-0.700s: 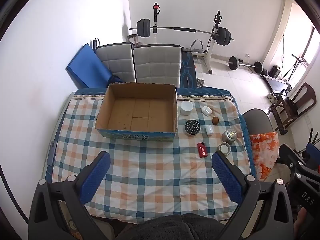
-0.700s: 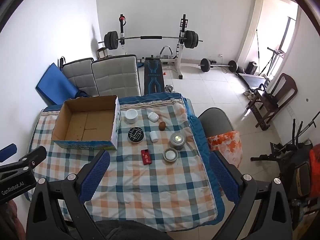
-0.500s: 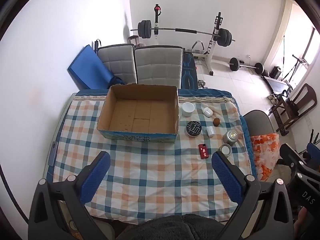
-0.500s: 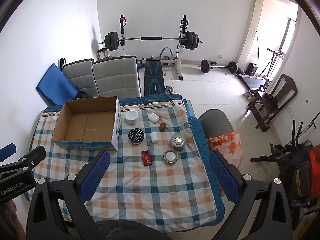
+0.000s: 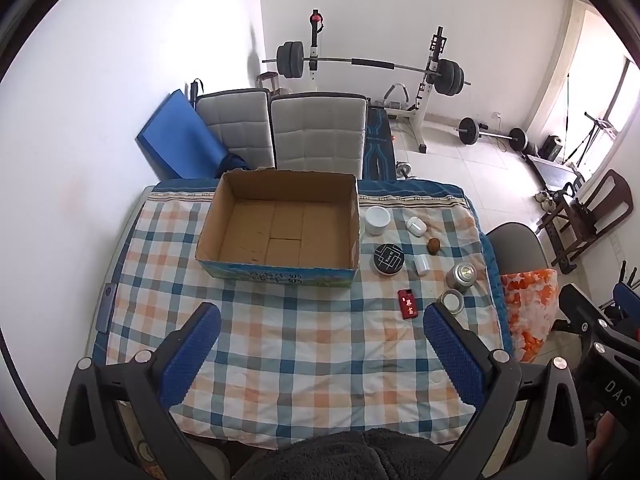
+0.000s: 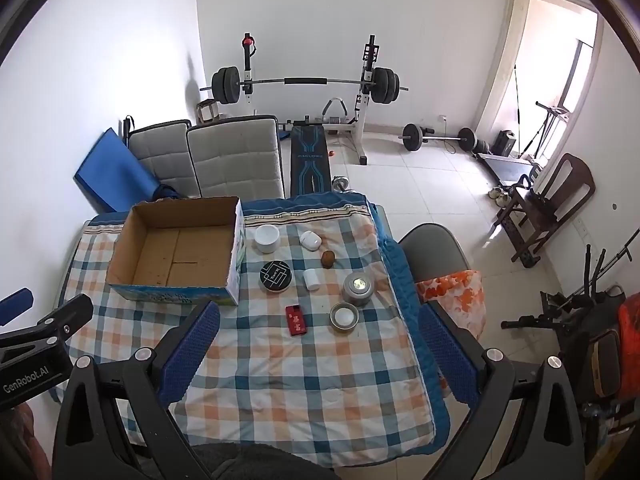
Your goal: Organize rigid objects
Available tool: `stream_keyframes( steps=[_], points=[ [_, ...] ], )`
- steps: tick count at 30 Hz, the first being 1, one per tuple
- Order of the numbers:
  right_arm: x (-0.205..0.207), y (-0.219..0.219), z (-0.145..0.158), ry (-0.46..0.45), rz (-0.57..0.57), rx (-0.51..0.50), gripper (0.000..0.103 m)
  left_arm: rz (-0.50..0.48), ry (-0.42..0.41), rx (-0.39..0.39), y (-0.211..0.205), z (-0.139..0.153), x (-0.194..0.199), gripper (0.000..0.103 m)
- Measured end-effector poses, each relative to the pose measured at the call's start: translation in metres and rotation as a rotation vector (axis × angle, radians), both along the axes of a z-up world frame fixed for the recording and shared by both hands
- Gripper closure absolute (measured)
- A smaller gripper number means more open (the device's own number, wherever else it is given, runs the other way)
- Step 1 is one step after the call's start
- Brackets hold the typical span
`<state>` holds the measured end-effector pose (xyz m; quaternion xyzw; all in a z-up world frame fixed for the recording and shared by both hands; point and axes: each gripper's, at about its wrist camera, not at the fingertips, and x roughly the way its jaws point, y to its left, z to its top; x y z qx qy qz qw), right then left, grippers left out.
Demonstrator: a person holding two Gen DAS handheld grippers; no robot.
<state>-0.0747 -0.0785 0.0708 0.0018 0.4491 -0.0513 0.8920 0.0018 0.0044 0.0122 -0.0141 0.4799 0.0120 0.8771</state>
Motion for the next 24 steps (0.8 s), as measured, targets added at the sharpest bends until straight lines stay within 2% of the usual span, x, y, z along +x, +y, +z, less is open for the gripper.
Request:
stream_keyframes(
  steps=[24],
  points=[
    [0.002, 0.011, 0.012, -0.016, 0.009, -0.012, 0.002, 0.000, -0.004, -0.008, 0.001, 0.005, 0.002, 0.000]
  ],
)
